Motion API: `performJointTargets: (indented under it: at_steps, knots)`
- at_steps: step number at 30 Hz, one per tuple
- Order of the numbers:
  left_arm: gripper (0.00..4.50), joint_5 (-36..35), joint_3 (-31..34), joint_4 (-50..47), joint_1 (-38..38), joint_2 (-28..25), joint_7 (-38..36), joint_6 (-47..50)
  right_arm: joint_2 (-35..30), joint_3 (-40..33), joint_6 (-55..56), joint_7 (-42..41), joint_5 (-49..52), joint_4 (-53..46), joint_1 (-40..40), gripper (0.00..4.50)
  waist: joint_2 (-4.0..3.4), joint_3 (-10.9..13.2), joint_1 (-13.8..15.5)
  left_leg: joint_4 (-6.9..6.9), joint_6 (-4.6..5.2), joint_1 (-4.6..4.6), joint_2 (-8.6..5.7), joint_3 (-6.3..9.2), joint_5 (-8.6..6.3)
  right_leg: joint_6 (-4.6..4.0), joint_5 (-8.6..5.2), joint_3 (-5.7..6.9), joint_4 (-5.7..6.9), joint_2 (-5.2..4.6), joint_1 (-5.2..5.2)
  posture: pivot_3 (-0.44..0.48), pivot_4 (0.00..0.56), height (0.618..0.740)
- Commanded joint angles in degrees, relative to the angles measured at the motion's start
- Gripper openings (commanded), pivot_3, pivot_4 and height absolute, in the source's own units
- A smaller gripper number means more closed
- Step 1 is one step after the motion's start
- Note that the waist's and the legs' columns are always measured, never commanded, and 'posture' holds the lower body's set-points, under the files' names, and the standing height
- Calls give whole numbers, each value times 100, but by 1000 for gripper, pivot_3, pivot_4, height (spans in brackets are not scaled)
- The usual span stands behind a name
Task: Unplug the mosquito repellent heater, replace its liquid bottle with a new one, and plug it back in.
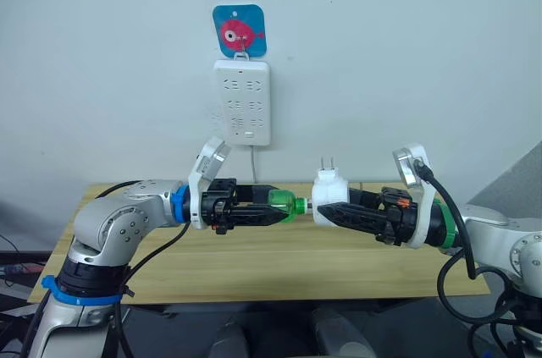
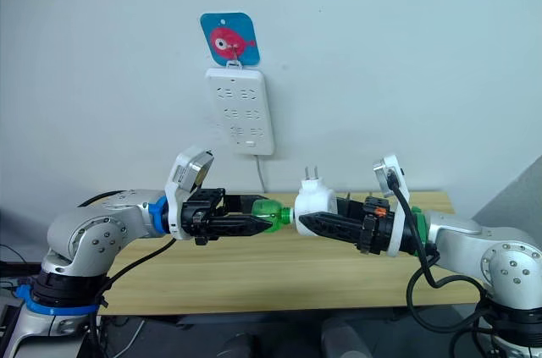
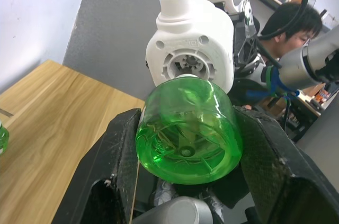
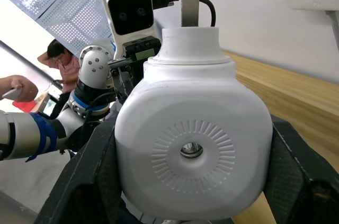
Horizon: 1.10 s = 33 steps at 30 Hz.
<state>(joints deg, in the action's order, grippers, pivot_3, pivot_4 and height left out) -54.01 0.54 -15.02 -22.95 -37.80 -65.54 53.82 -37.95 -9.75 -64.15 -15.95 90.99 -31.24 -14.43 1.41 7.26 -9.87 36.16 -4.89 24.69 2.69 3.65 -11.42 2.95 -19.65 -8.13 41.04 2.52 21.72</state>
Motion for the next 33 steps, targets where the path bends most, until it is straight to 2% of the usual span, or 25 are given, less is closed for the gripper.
performJointTargets:
  at_steps: [1, 10, 28, 33]
  knots:
    - [2352, -328, 219, -27, -199, 66, 10, 97, -118, 106, 152, -24, 238, -129, 28, 2988, 0, 0, 0, 0, 0, 0, 0, 1, 0, 0, 0, 1, 0, 0, 0, -160, 54, 740]
    - [2342, -576, 240, -45, -259, 5, 7, 388, -337, 276, 367, -43, 441, -137, 68, 2988, 0, -1, 2, 3, 0, -2, 0, 3, 0, 0, 0, 2, 1, 1, -4, -161, 54, 740]
    - [2342, -139, -33, -55, -128, 306, 138, -37, -308, 632, 782, 396, 766, -224, -52, 2988, 0, -6, 2, 8, 0, -14, 0, 6, 0, 0, 0, 3, 1, 1, -20, -165, 51, 740]
    - [2342, 42, -189, -128, -84, 273, -33, -132, -394, 793, 761, 460, 791, -274, -181, 2988, 0, -7, 2, 8, 1, -24, 0, 6, 0, 0, 0, 2, 0, 2, -29, -166, 53, 740]
